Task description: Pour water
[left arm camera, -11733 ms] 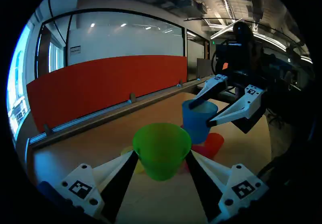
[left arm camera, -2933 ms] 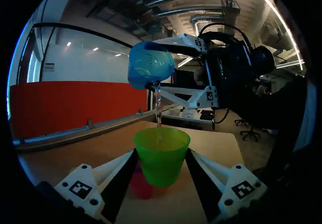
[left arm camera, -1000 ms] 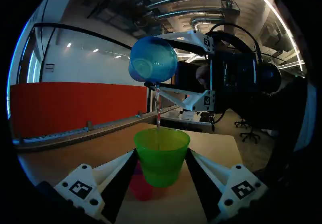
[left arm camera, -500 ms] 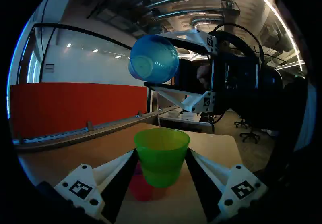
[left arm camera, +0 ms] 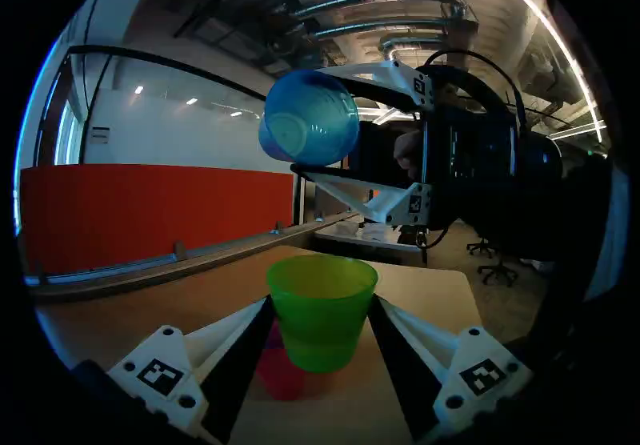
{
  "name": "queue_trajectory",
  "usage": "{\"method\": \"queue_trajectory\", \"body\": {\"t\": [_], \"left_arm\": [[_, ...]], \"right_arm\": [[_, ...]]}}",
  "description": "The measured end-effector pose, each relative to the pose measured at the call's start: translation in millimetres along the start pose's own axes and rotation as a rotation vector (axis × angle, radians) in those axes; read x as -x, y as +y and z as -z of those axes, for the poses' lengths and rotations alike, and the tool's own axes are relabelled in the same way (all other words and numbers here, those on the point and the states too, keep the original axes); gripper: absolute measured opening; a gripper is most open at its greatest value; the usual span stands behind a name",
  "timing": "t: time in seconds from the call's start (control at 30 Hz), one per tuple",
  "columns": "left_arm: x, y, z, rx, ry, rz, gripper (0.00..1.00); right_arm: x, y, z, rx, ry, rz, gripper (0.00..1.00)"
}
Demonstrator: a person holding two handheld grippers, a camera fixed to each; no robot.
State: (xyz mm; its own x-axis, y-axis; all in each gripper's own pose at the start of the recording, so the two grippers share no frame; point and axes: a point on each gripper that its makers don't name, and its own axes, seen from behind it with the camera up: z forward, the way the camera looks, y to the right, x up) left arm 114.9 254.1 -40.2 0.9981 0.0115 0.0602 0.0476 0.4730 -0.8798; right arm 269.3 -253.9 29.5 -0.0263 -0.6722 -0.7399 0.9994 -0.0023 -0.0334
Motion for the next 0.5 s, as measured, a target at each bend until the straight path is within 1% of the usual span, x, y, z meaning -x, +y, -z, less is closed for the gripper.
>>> {"method": "queue_trajectory", "body": {"t": [0.13,0.23,0.33,0.5], "left_arm": [[-0.6,-0.3,0.5,-0.001,-0.001,-0.002,0.83],[-1.0,-0.4,0.9,-0.002,-0.001,-0.002,0.83],[-1.0,-1.0,1.3,-0.004,-0.001,-0.002,0.83],[-1.2,-2.5,1.6,-0.009,-0.003,-0.004,0.83]], "right_arm": [[-0.7,-2.1,1.3,-0.001,0.001,-0.029,0.92],[-0.8,-4.1,2.5,-0.001,0.002,-0.064,0.91],[-0.8,-5.0,4.3,-0.001,0.003,-0.113,0.91],[-0.9,-5.7,8.4,-0.002,0.010,-0.222,0.91]]}}
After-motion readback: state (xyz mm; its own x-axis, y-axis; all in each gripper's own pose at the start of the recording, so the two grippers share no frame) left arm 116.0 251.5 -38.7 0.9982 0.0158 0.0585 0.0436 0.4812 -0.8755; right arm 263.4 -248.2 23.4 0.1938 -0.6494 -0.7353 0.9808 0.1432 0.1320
